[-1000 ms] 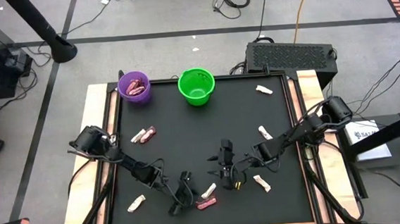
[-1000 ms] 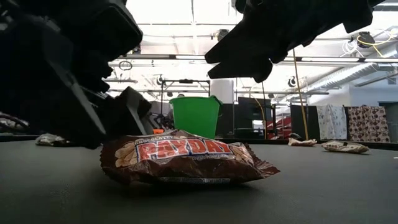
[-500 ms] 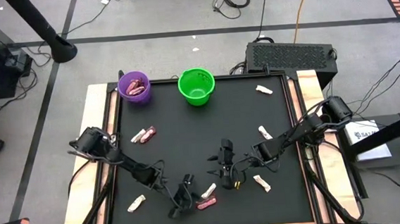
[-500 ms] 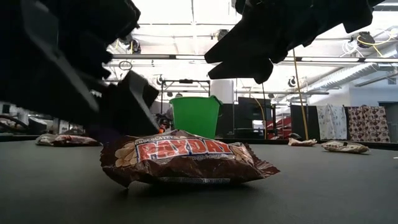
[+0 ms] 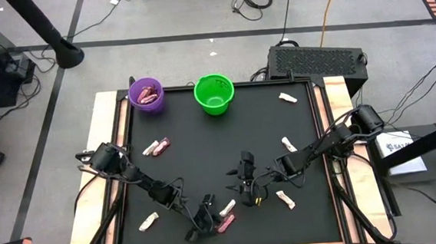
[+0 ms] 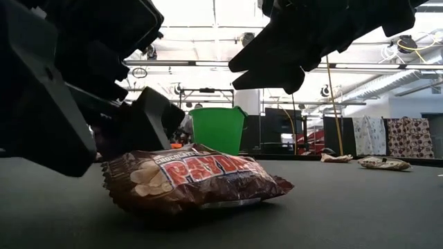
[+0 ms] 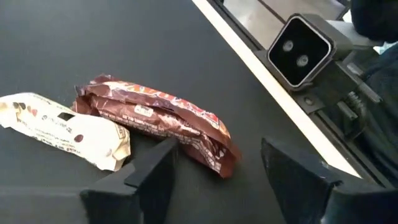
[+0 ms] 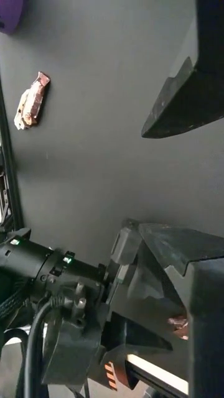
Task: Sort candy by brand, put in halloween buckets
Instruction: Put the brown chocolate bar into the purple bucket
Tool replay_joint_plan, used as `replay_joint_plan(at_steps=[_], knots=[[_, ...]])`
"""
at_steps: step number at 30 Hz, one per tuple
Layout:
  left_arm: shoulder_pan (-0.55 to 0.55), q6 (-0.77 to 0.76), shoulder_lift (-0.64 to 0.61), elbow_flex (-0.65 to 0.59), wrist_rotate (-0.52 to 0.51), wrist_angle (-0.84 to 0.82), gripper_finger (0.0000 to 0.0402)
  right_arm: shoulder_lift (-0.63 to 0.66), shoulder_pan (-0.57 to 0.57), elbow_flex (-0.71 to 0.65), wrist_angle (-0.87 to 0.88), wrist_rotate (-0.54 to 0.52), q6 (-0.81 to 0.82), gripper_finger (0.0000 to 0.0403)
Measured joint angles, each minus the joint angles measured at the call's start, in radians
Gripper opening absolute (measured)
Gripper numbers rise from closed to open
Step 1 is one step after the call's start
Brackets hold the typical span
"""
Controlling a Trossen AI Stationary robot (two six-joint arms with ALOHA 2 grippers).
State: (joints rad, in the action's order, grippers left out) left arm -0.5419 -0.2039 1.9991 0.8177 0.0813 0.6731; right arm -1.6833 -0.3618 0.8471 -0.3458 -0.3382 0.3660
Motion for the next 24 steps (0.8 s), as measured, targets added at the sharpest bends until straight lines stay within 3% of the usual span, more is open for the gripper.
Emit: replay_joint_plan(at_steps=[10,24], knots=[[0.003,-0.062,0.0,0.0,0.001,-0.035,0.0175,0.0,0.0,0.0,0.0,0.0,0.0,0.0228],[0.023,-0.276,0.0,0.008,0.049,-0.025,0.017,0.0,0.0,0.0,0.0,0.0,0.016,0.0228]])
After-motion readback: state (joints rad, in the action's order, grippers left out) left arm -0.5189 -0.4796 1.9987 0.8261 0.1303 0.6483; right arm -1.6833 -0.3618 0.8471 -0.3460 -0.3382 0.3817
